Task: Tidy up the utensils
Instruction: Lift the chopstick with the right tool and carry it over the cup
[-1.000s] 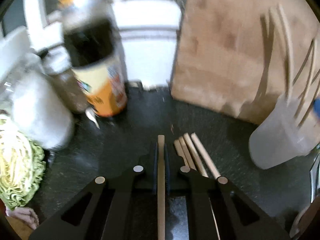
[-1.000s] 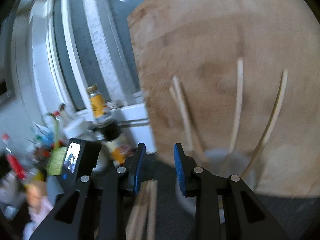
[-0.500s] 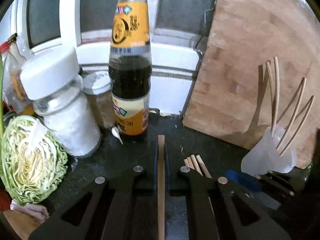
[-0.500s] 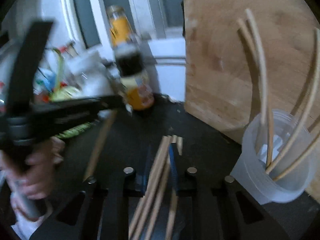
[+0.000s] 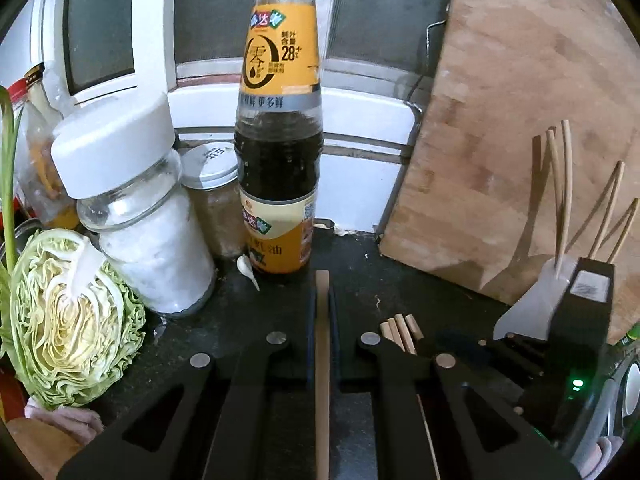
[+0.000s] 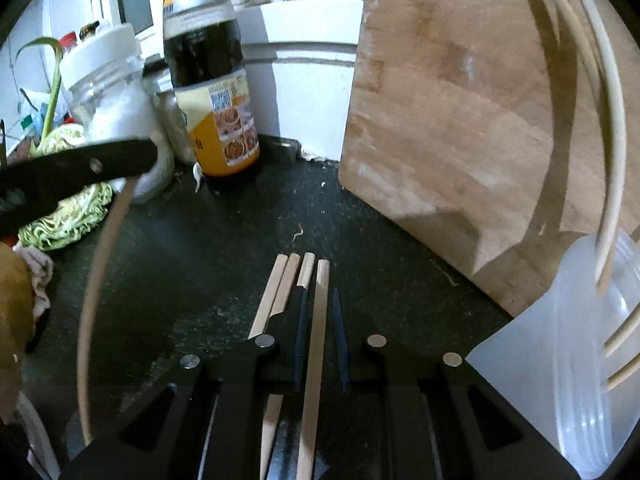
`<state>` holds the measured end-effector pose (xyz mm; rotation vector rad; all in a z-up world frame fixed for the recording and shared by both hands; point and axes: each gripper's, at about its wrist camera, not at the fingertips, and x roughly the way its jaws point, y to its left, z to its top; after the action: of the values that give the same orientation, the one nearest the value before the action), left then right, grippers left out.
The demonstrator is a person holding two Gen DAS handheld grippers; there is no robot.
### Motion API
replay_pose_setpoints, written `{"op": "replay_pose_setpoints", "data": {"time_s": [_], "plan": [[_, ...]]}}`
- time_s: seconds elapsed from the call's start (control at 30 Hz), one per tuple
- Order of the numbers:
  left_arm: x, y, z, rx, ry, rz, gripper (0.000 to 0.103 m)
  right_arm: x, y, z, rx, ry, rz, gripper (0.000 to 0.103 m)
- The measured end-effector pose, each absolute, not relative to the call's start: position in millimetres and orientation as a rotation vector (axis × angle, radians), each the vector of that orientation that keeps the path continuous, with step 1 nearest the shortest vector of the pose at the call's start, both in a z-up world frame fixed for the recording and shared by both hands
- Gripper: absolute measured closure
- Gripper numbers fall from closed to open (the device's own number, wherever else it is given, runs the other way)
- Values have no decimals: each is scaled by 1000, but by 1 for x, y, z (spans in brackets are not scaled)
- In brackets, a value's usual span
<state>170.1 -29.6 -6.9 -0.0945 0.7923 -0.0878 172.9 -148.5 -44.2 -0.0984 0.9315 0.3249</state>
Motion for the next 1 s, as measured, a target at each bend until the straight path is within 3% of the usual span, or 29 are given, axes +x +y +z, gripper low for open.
{"op": "replay_pose_setpoints", "data": {"time_s": [0.4,0.73,1.0], "plan": [[167,-11,3,-158,772,-94,97,174,-156,-46,-23,932,322,95],[150,-1,32,-192,670,-179,97,115,-200,43,159,535,502,95],[111,-36,92,-118,505,-277,97,78,-274,97,316,285,452,95]]}}
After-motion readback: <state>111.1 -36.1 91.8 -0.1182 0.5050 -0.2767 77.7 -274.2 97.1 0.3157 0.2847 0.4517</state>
